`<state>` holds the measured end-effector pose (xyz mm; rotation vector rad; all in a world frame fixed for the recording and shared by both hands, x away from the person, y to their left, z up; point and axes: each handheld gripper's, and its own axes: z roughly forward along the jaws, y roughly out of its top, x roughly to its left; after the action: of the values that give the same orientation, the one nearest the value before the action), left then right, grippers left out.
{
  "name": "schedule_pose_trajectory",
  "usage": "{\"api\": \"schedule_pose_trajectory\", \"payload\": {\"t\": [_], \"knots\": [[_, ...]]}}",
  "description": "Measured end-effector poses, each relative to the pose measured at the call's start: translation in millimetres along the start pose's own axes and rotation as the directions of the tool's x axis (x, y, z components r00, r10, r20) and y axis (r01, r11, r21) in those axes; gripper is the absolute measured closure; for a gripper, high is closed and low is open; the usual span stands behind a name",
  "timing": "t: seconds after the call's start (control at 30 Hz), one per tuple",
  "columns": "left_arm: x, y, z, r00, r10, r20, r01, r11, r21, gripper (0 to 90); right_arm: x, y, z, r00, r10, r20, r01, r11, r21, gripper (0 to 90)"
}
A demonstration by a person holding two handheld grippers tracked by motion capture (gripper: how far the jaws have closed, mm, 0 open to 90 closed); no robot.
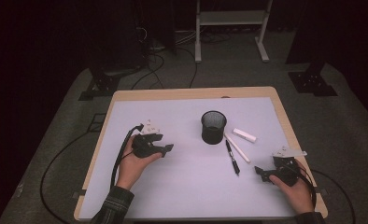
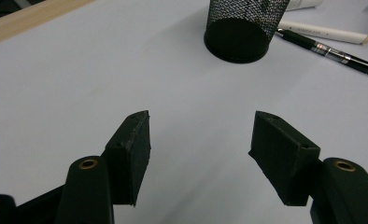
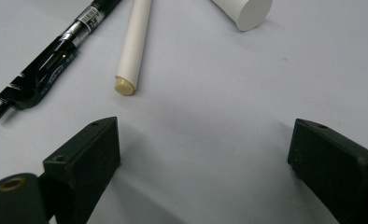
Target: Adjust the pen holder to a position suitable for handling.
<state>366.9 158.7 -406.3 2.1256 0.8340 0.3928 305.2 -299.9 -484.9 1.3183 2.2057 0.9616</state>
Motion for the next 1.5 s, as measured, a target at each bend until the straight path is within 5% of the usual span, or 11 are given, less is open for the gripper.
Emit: {"api": "schedule_pose_trajectory", "payload": {"t": [1.5], "knots": [[-3.5,62.4,42.1,0.997,0.015,0.076,-0.015,0.9999,0.004,37.4,0.0,0.0,0.1,1.0,0.0,0.0,0.0,1.0,0.0,8.3]]}}
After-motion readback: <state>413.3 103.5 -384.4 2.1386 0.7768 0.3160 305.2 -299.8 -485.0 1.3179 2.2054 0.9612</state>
